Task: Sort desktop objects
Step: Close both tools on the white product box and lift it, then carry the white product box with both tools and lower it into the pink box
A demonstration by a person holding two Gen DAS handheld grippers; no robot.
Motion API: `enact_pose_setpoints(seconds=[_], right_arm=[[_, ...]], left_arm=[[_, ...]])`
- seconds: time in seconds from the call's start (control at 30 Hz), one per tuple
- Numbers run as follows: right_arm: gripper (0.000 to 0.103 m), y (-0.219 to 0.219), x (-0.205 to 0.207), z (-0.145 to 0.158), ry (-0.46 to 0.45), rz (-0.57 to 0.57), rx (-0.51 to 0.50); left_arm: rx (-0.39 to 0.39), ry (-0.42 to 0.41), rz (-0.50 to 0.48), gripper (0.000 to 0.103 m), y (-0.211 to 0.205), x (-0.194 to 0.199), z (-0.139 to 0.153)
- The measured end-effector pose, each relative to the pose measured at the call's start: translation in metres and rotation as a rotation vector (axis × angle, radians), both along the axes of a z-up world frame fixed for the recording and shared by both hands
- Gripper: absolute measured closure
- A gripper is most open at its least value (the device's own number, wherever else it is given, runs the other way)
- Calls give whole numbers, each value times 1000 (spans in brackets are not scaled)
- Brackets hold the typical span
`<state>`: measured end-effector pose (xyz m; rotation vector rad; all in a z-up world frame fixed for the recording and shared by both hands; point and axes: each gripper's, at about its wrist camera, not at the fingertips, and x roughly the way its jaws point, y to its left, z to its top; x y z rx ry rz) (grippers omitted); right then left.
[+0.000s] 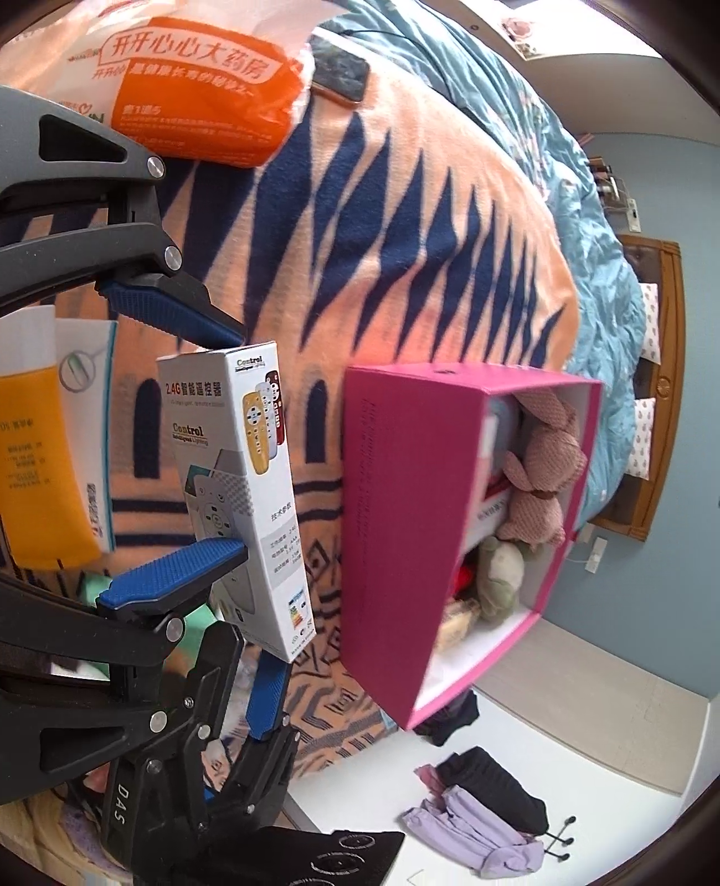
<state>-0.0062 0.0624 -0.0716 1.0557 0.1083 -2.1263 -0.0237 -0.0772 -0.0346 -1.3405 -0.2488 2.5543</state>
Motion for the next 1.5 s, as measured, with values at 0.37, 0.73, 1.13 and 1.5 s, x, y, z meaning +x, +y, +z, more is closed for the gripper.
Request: enact_pose_setpoints(seconds=[0.37,0.73,1.13,1.5], right_arm=[[58,15,-7,22,60,-27,-21],[58,25,-18,39,105,-51,-36],[58,33,-25,53,143,-70,-45],[58,38,-30,60,162,-80,-48]], left_arm=[[-14,68,-25,32,13,-11,26],[-14,117,-27,32,21,-21,45],[-31,158,-28,31,31,-33,61],[-38,177,-33,31,37,-41,69]])
